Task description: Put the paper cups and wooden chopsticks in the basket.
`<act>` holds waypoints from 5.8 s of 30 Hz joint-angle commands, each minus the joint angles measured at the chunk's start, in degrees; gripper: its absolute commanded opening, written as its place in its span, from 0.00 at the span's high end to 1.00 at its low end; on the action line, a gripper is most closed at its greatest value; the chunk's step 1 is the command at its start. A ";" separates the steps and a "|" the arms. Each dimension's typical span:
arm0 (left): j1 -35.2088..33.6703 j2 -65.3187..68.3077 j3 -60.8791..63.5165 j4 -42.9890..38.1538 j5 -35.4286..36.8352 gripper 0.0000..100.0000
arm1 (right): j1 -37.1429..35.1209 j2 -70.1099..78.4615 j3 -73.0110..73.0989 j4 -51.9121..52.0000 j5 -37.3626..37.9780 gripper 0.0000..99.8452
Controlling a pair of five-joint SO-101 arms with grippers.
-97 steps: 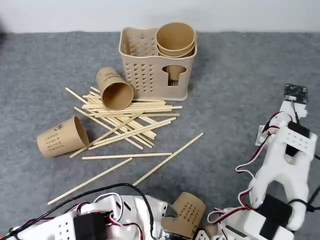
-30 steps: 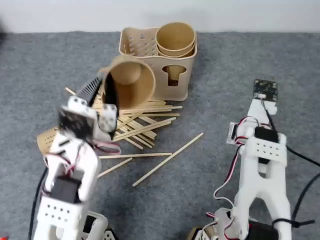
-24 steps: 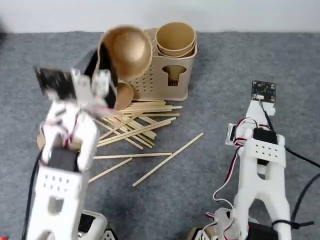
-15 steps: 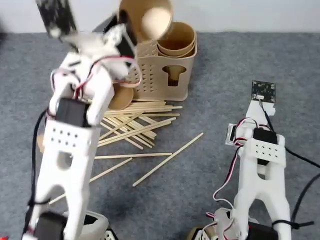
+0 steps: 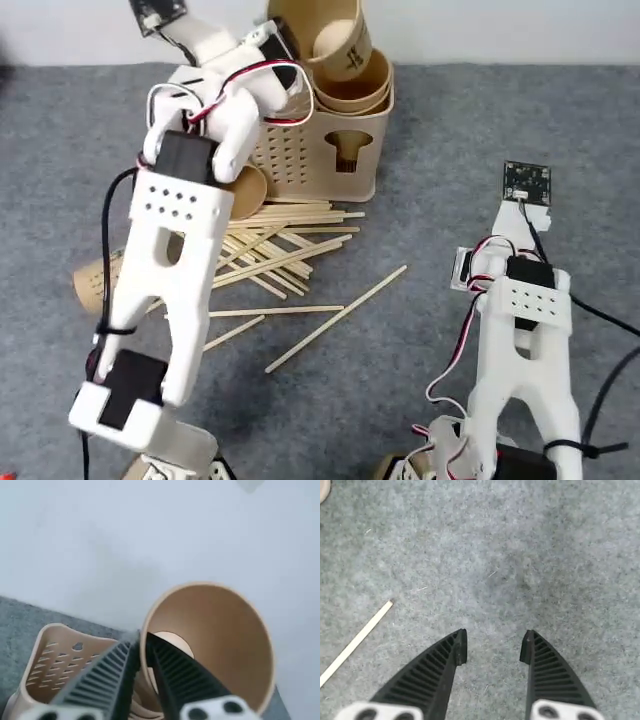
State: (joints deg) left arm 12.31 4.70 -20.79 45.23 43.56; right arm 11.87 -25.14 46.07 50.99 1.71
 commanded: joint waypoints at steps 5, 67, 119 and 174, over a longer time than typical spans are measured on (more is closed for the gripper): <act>0.70 4.48 -5.41 0.00 0.70 0.99 | -0.40 -2.51 -0.53 -0.48 -0.62 0.81; 5.89 13.45 -21.41 18.64 0.53 0.99 | -0.57 -2.51 -0.53 -0.48 -0.62 0.81; -3.43 14.24 -41.54 40.70 -13.27 0.74 | -17.01 -7.52 4.75 -2.59 -0.53 0.80; -44.84 -47.47 43.12 35.69 -74.29 0.74 | -57.54 35.38 -15.74 -69.14 -6.24 0.88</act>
State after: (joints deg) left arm -32.97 -40.22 22.11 81.89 -30.29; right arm -46.15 12.13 28.57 -17.05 -4.00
